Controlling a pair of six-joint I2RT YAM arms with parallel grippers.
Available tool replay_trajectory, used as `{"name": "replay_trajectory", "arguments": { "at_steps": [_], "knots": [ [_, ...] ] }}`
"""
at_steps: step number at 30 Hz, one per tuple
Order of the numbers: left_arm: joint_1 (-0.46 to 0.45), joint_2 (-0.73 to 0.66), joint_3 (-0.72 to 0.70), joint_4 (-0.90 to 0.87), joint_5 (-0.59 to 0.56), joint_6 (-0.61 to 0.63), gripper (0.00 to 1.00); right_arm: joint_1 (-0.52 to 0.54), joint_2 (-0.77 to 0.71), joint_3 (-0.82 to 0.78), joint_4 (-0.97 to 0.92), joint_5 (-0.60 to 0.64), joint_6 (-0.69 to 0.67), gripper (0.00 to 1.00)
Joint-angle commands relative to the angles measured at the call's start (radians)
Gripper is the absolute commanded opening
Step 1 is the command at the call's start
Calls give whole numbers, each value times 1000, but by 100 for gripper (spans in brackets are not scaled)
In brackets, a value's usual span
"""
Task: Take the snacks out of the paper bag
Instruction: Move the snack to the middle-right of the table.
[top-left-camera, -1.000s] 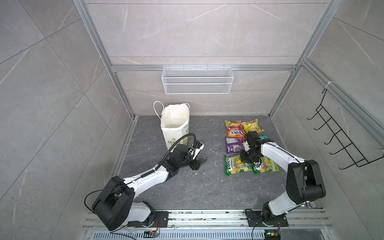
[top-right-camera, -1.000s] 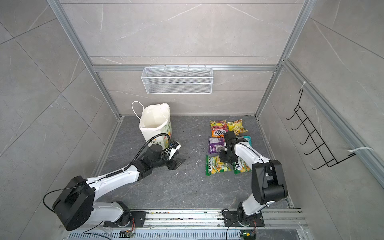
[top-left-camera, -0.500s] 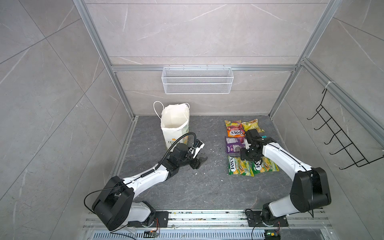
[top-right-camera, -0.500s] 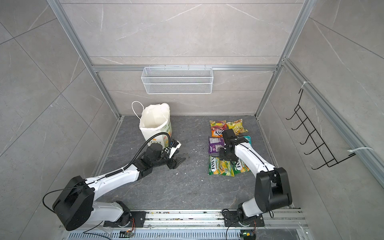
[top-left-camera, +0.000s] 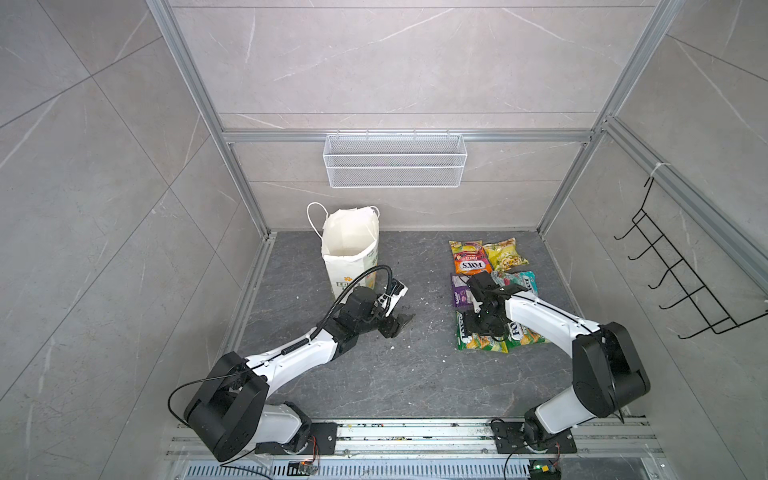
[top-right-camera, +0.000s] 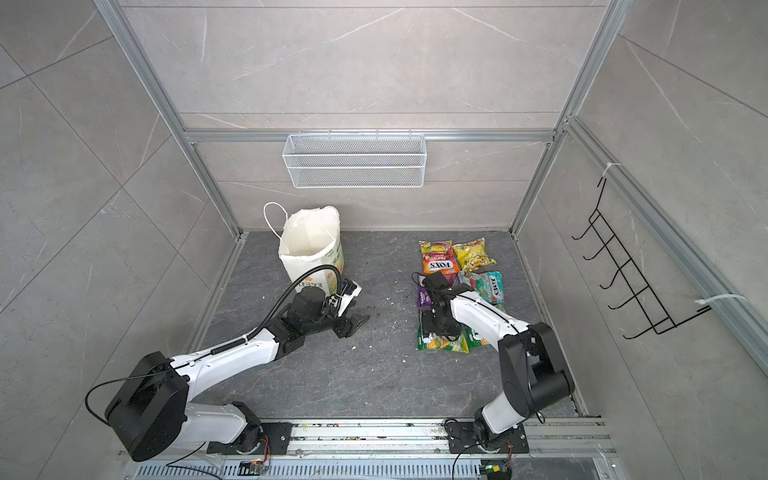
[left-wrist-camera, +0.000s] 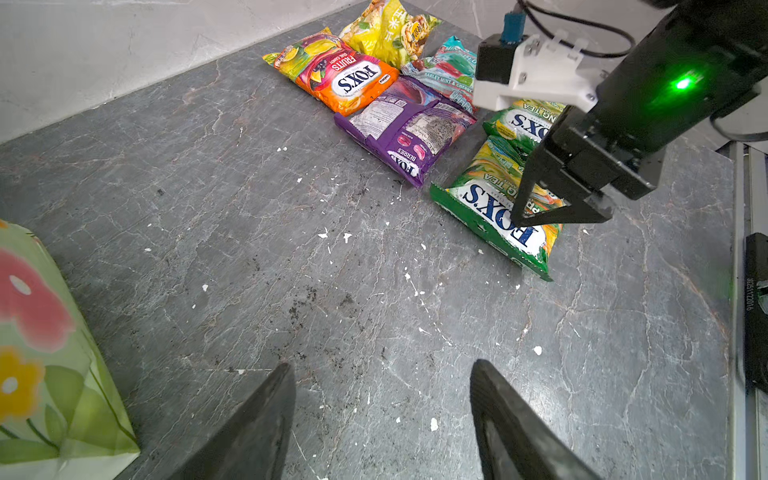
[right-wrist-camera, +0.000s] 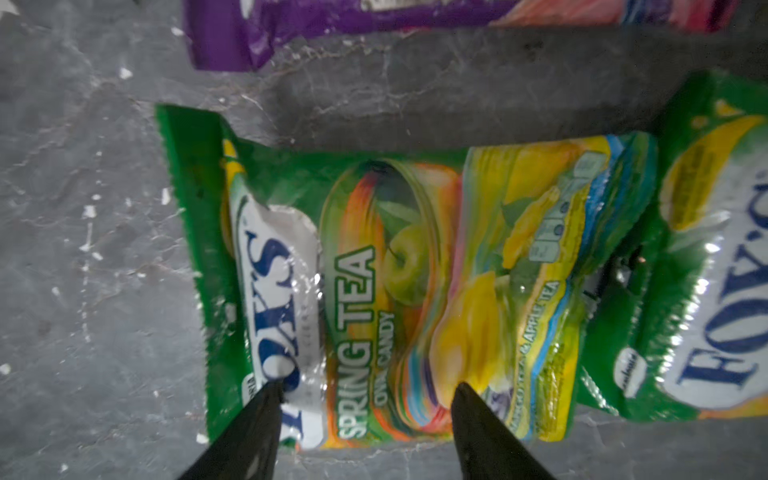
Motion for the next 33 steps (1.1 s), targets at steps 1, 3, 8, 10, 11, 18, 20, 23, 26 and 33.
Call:
{"name": "replay_trajectory", "arguments": {
  "at_steps": [1, 3, 8, 10, 11, 18, 20, 23, 26, 33],
  "knots": [
    [-2, -7, 49, 3, 0, 10, 68, 7, 43, -19, 50, 37, 35, 64],
    [-1, -7, 50, 1, -2, 9, 68, 6, 56, -22, 69, 41, 28, 62],
    [0, -21, 59, -27, -21, 17, 68, 8, 65, -9, 105, 19, -37, 57],
    [-1, -32, 63, -38, -33, 25, 68, 5, 67, -2, 101, 34, -32, 56],
    [-1, -39, 66, -46, -40, 31, 68, 5, 80, 12, 81, 49, -44, 55],
    [-1, -102, 36, -68, -53, 81, 68, 5, 96, 49, 33, 109, -85, 53],
    [-1, -129, 23, -85, -78, 104, 68, 5, 84, 63, 22, 134, -96, 53],
    [-1, -191, -6, -81, -106, 127, 68, 5, 53, 100, -6, 129, -108, 55],
    [0, -286, -57, -40, -162, 143, 68, 4, -18, 139, -17, 123, -115, 61],
    [16, -598, -201, 6, -384, 193, 74, 5, -309, 13, 302, 181, -134, 68]
  ]
}}
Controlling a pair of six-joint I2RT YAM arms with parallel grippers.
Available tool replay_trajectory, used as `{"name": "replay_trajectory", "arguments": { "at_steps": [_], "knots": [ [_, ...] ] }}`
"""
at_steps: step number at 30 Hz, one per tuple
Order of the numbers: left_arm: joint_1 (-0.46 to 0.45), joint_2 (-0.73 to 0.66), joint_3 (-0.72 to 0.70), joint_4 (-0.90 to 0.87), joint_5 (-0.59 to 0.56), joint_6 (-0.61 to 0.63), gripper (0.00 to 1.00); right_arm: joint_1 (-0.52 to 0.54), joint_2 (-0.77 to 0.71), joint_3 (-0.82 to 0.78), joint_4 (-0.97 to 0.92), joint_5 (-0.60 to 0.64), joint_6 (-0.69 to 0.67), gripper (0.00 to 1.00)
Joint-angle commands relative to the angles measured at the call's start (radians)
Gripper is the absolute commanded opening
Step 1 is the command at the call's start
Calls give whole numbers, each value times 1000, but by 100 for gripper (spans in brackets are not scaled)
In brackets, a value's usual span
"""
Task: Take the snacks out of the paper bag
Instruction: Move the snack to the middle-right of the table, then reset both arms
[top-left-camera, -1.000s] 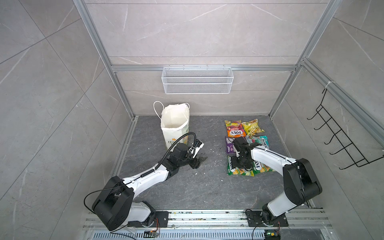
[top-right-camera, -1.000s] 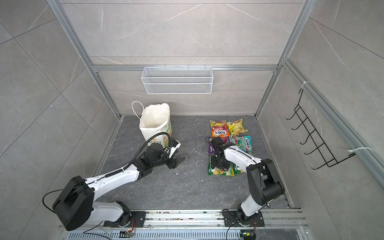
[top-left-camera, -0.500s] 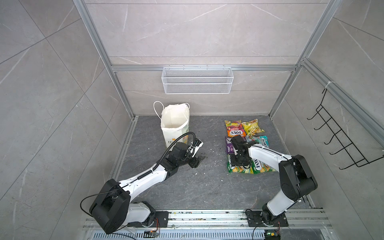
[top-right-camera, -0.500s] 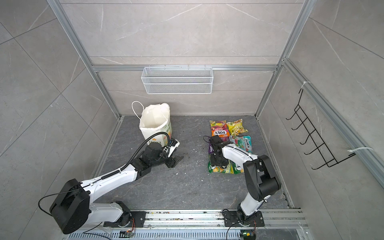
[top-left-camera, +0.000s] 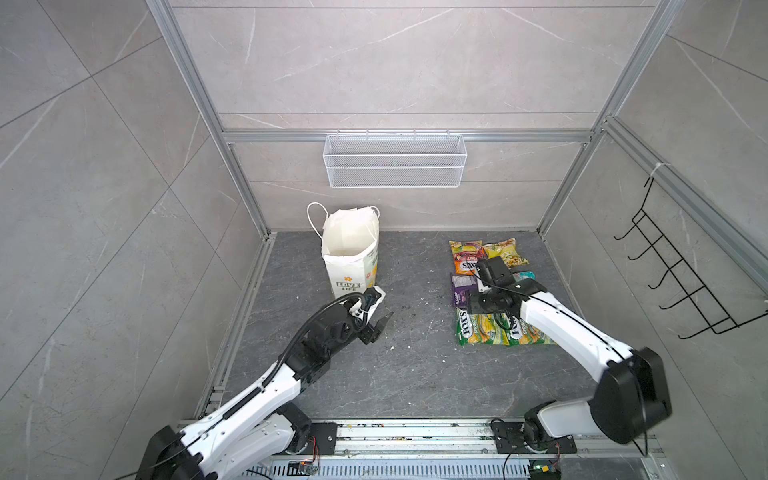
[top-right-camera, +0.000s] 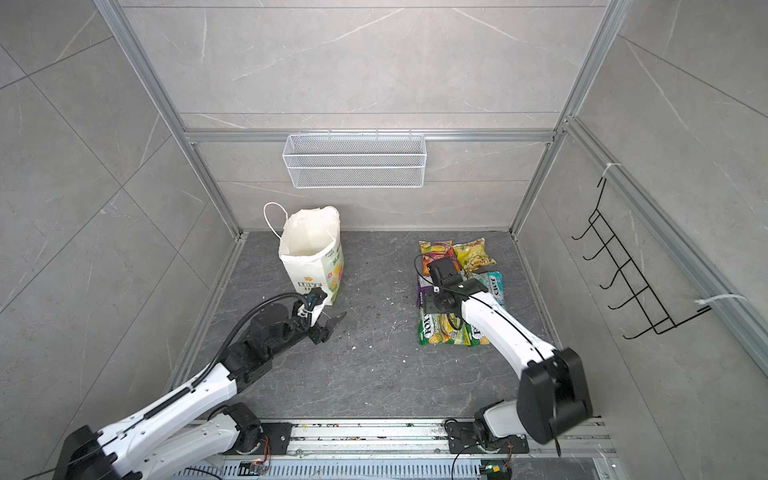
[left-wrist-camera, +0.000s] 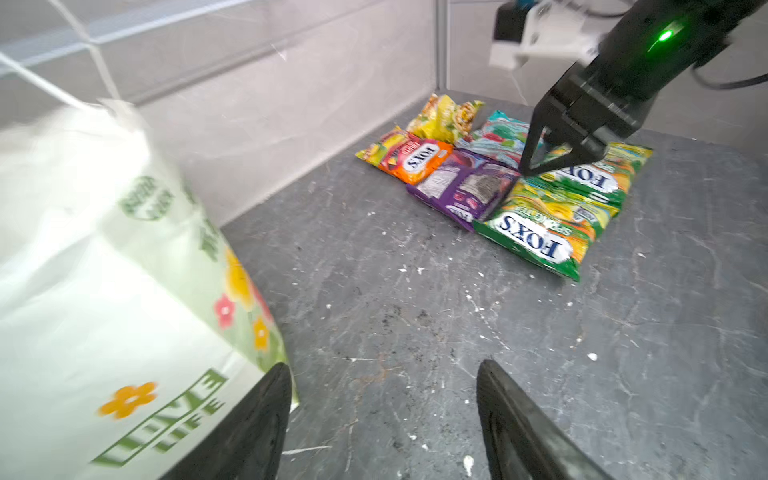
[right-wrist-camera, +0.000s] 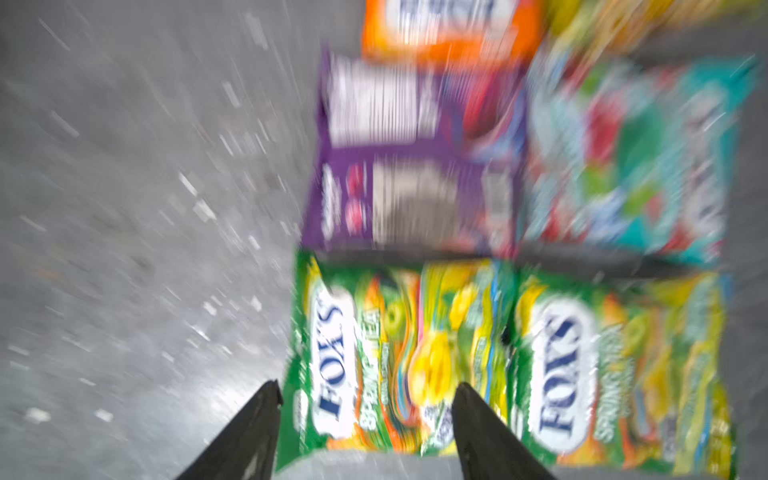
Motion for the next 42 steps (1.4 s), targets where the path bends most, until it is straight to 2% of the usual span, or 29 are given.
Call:
{"name": "replay_trajectory", "arguments": {
  "at_steps": [1, 3, 6, 8, 10, 12, 14, 16, 18, 20, 23, 25, 29, 32, 35, 37, 42],
  "knots": [
    [16, -144, -60, 74, -210, 42, 75, 0, -97, -75, 197, 65, -20, 69],
    [22, -230, -127, 105, -383, 29, 76, 1, -128, -123, 281, 87, -27, 70],
    [49, -336, -254, 194, -614, -18, 84, 1, -143, -175, 362, 126, -37, 71],
    [89, -370, -326, 207, -715, -89, 85, 1, -145, -217, 416, 188, -36, 71],
    [146, -370, -369, 168, -775, -209, 85, 2, -151, -275, 495, 239, -54, 73],
    [213, -340, -386, 164, -779, -277, 86, 1, -176, -356, 605, 263, -83, 73],
    [252, -293, -365, 143, -736, -268, 90, 2, -193, -414, 670, 304, -88, 74],
    [287, -204, -352, 157, -740, -266, 91, 2, -195, -442, 699, 355, -90, 74],
    [323, -90, -334, 151, -778, -321, 90, 1, -169, -459, 718, 402, -100, 75],
    [357, 25, -331, 195, -764, -349, 91, 0, -131, -471, 740, 472, -99, 75],
    [386, 182, -298, 313, -714, -279, 93, 0, -99, -523, 850, 505, -141, 75],
    [402, 275, -273, 396, -727, -240, 94, -2, -82, -564, 949, 549, -144, 75],
    [449, 385, -238, 492, -677, -198, 94, -8, 5, -648, 1204, 547, -203, 76],
    [476, 430, -258, 619, -612, -145, 95, -10, 30, -623, 1167, 526, -195, 76],
    [511, 452, -270, 688, -560, -145, 95, -16, 28, -626, 1171, 576, -177, 77],
    [534, 470, -281, 741, -509, -145, 95, -32, 27, -631, 1185, 512, -202, 78],
    [575, 578, -341, 955, -379, -161, 95, -49, 71, -703, 1441, 426, -345, 82]
  ]
}}
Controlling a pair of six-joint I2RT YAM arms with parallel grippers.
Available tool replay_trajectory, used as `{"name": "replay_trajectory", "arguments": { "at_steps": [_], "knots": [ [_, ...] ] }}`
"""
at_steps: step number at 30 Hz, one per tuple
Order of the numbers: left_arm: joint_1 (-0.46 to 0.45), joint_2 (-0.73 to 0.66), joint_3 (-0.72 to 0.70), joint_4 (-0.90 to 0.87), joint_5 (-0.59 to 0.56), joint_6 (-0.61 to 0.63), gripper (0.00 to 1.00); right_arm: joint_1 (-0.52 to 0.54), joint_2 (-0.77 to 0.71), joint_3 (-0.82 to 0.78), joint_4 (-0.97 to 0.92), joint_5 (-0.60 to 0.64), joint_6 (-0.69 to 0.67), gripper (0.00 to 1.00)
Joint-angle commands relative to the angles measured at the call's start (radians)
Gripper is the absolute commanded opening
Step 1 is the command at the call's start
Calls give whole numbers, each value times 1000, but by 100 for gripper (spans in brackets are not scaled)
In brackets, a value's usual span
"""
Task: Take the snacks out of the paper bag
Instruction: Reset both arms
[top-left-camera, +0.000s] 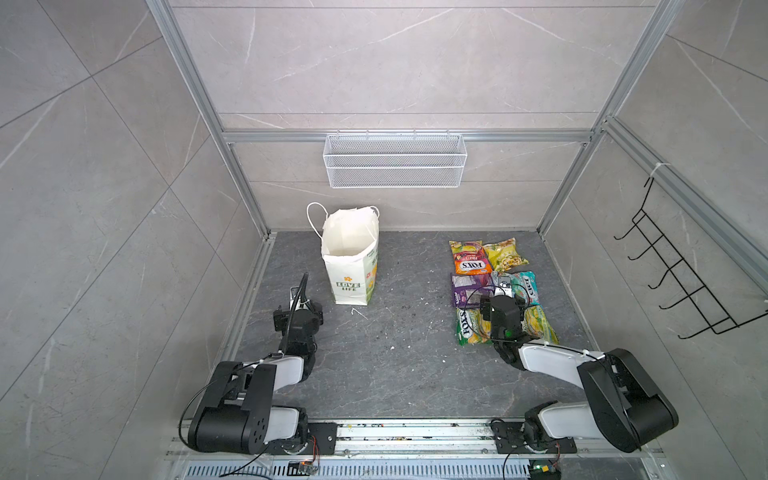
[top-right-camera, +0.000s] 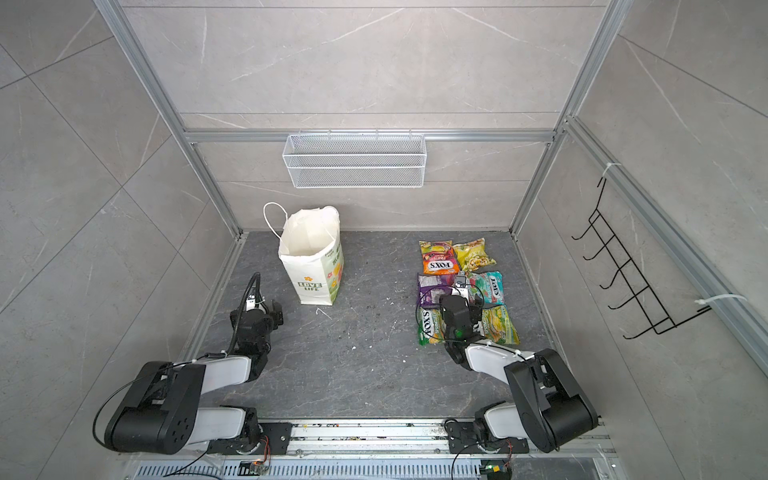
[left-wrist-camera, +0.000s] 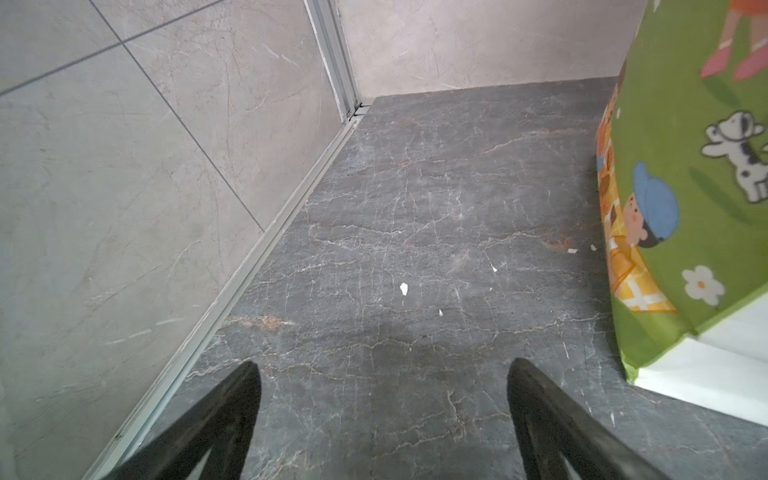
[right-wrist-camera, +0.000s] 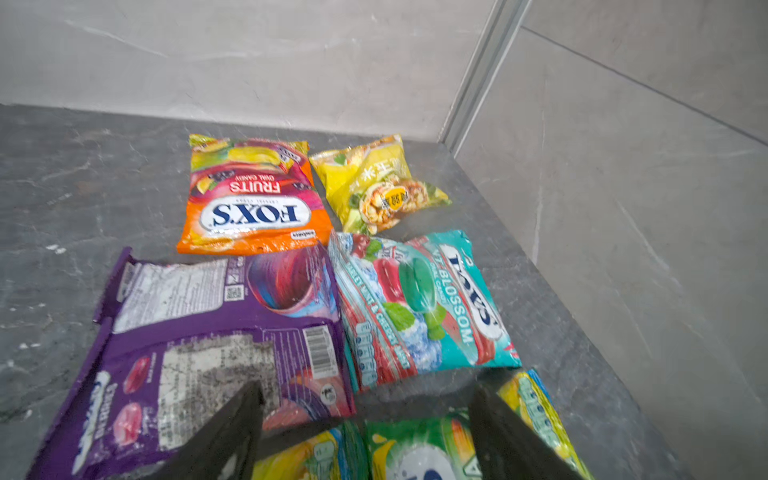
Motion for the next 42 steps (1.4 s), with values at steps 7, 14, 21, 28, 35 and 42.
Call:
{"name": "replay_trajectory", "arguments": {
  "at_steps": [7, 14, 21, 28, 35, 42],
  "knots": [
    [22, 160, -73, 389, 213, 43, 98, -56, 65, -154, 394, -195, -75, 99],
    [40, 140, -22, 265, 230, 29, 99, -139, 69, -127, 322, -286, -5, 99],
    [124, 125, 67, 71, 234, -70, 99, -183, 124, -101, 316, -401, -1, 100],
    [164, 124, 105, -7, 267, -107, 99, -231, 126, -47, 210, -463, 23, 100],
    [164, 122, 105, -7, 263, -103, 100, -231, 124, -48, 215, -462, 19, 100],
    [164, 122, 106, -10, 264, -103, 100, -230, 129, -41, 207, -467, 25, 100]
  ]
}}
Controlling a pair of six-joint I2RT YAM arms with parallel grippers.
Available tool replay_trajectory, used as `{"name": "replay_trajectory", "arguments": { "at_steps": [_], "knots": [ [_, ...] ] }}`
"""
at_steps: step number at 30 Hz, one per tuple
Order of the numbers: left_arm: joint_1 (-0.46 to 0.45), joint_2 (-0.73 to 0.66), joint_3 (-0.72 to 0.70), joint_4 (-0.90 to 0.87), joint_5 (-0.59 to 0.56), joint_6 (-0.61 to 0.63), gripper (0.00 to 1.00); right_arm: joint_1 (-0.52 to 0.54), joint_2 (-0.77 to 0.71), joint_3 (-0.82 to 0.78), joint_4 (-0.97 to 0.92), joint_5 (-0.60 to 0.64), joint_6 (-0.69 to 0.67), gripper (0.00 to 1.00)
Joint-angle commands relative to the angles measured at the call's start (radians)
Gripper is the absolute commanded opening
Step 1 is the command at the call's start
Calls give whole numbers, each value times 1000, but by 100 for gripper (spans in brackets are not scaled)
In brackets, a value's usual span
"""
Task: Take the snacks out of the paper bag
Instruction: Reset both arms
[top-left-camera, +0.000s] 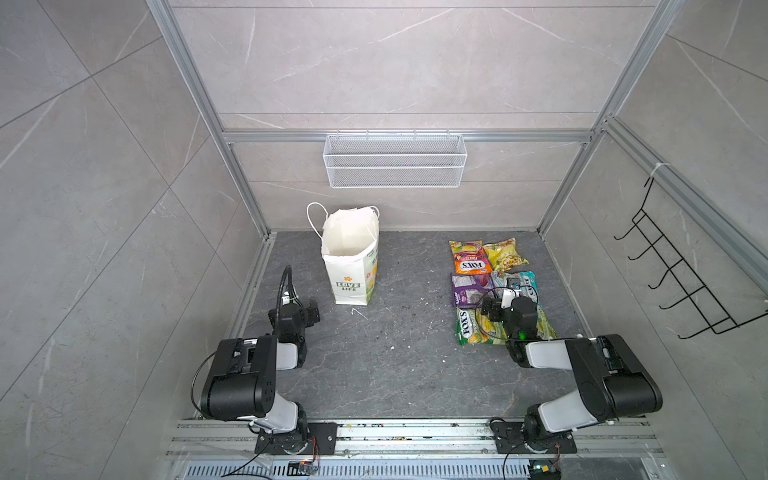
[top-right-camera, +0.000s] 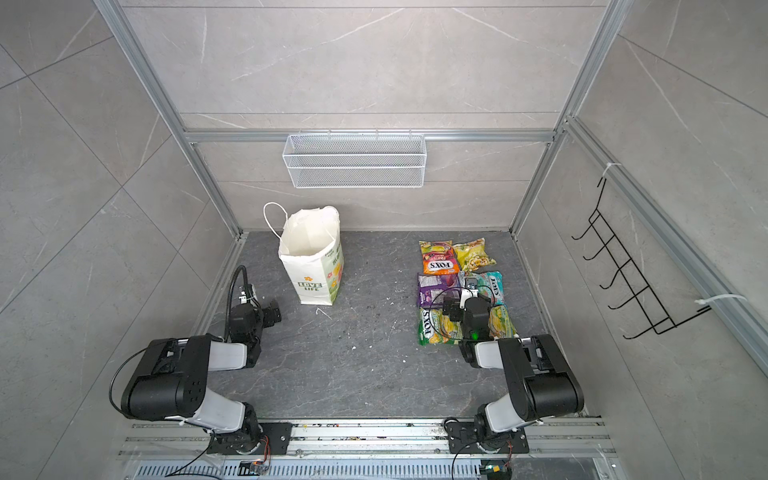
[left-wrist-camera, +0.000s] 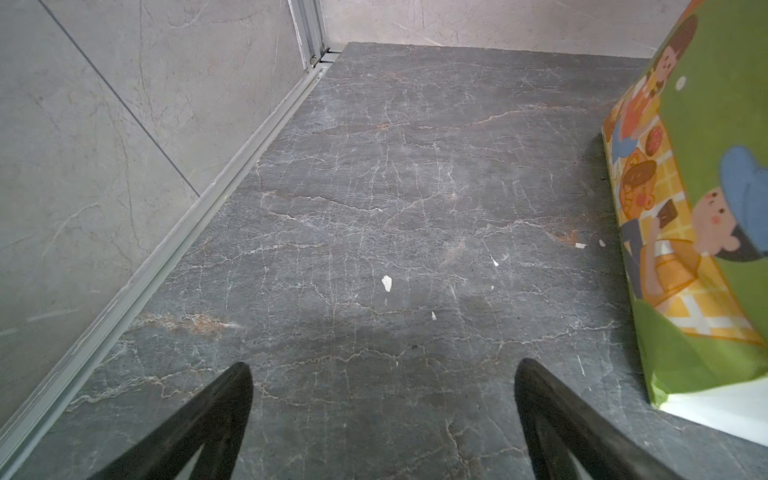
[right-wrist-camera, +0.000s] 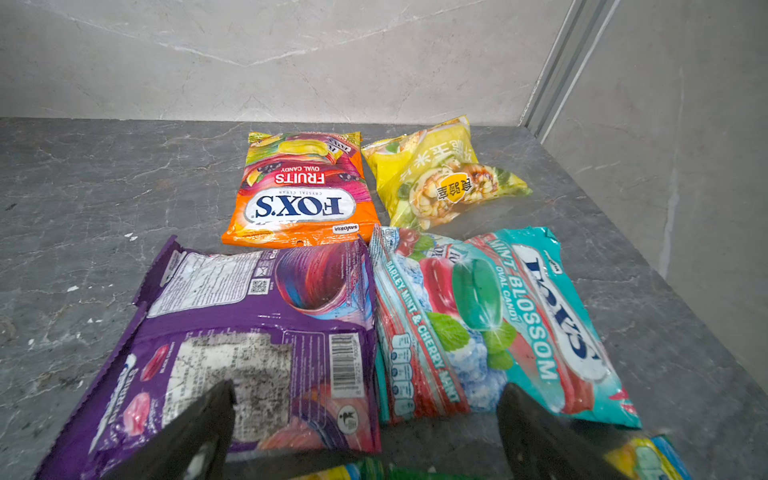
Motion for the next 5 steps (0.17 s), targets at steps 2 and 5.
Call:
{"name": "replay_trajectory", "arguments": {
  "at_steps": [2, 5],
  "knots": [
    [-1, -23, 15, 27, 8, -21, 100, -1, -1, 16, -17, -13, 18, 100],
    [-1, -22, 17, 25, 10, -21, 100, 0, -2, 12, -11, -11, 13, 100]
  ]
}}
